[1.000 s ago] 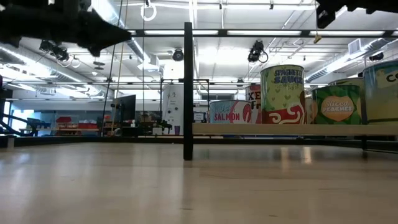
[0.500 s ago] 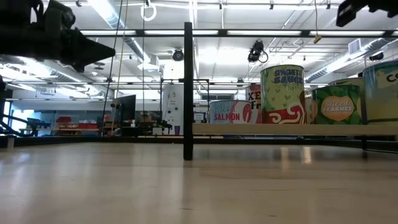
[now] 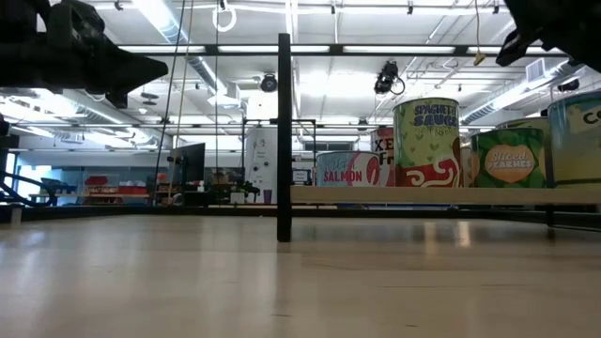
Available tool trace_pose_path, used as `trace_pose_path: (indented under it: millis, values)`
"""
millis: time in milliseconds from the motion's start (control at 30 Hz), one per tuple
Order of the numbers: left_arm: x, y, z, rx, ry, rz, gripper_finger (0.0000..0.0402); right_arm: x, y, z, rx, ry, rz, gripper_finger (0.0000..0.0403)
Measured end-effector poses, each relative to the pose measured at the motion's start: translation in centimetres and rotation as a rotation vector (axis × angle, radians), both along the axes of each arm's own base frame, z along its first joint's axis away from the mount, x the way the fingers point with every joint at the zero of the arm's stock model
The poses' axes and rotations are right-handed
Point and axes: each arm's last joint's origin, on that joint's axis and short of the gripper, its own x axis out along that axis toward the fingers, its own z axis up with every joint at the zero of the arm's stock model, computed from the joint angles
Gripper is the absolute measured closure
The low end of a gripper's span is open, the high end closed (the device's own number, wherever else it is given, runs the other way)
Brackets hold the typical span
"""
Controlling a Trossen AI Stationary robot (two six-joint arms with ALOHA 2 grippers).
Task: Pick and place cans onto a shelf
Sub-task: Return to Home Position
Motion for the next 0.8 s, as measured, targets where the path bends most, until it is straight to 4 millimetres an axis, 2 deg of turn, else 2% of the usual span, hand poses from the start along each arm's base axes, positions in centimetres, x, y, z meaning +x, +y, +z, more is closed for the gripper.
trace_pose_path:
  millis: [300,467,800]
  values:
    - [0.1,-0.1,-0.4,-0.029,0.032,-0.033,0.0363,0.0,0.4,0.1,0.011,-0.017,-0.128,0.0400]
    - [0.1,-0.1,-0.5,-0.040,0.036,-0.034,0.0363,0.3,0.5,-0.6,0.033,0.061,-0.182,0.0400]
    - [0.1,-0.1,-1.0,-0.040,0.089,-0.033,0.0363,0.7,0.7,-1.4,0.020,0.152,-0.139,0.0393]
